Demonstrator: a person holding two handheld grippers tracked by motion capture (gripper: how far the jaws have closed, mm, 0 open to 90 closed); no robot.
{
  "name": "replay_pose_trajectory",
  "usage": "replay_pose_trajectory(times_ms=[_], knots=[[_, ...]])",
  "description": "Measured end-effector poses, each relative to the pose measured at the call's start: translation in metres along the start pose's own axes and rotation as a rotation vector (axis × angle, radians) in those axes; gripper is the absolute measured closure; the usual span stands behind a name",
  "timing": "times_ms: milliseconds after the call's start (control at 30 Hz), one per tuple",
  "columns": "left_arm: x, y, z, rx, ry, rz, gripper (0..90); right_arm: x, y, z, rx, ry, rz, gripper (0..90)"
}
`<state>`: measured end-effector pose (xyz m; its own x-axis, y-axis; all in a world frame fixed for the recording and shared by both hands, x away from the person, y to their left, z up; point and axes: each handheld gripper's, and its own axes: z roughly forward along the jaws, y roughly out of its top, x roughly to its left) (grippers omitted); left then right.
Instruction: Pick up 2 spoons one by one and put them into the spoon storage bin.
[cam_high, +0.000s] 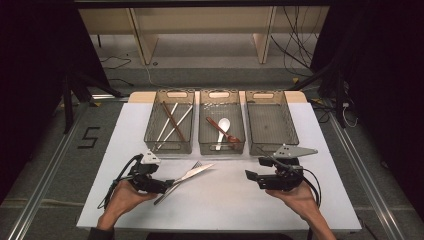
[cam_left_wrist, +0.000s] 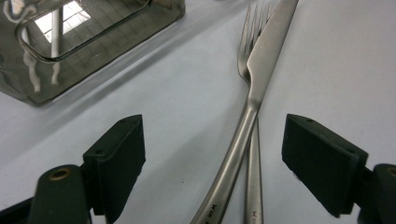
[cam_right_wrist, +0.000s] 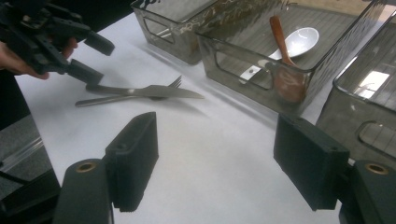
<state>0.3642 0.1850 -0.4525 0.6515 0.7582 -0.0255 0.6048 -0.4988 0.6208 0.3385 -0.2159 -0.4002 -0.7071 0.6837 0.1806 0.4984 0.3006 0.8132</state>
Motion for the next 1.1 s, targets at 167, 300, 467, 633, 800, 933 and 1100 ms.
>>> replay_pose_trajectory(times_ms=[167, 300, 467, 633, 800, 933, 1100], knots=[[0.002, 0.002, 0.005, 0.048, -0.006, 0.029, 24.3, 0.005, -0.010, -0.004, -0.025, 0.009, -0.003, 31.0], [0.003, 0.003, 0.008, 0.076, -0.004, 0.046, 26.1, 0.007, -0.018, -0.007, -0.046, 0.014, 0.000, 30.6], [0.004, 0.006, 0.008, 0.091, -0.005, 0.059, 29.0, 0.008, -0.030, -0.009, -0.058, 0.018, 0.015, 30.6], [0.002, 0.010, 0.014, 0.132, -0.008, 0.094, 32.0, 0.009, -0.036, -0.011, -0.058, 0.026, 0.023, 30.6], [0.000, 0.013, 0.019, 0.162, -0.021, 0.129, 36.1, 0.011, -0.041, -0.012, -0.052, 0.024, 0.028, 30.6], [-0.001, 0.014, 0.022, 0.184, -0.026, 0.151, 39.2, 0.012, -0.043, -0.013, -0.050, 0.026, 0.035, 30.6], [-0.003, 0.015, 0.026, 0.200, -0.023, 0.167, 42.5, 0.013, -0.046, -0.014, -0.054, 0.029, 0.034, 30.6]])
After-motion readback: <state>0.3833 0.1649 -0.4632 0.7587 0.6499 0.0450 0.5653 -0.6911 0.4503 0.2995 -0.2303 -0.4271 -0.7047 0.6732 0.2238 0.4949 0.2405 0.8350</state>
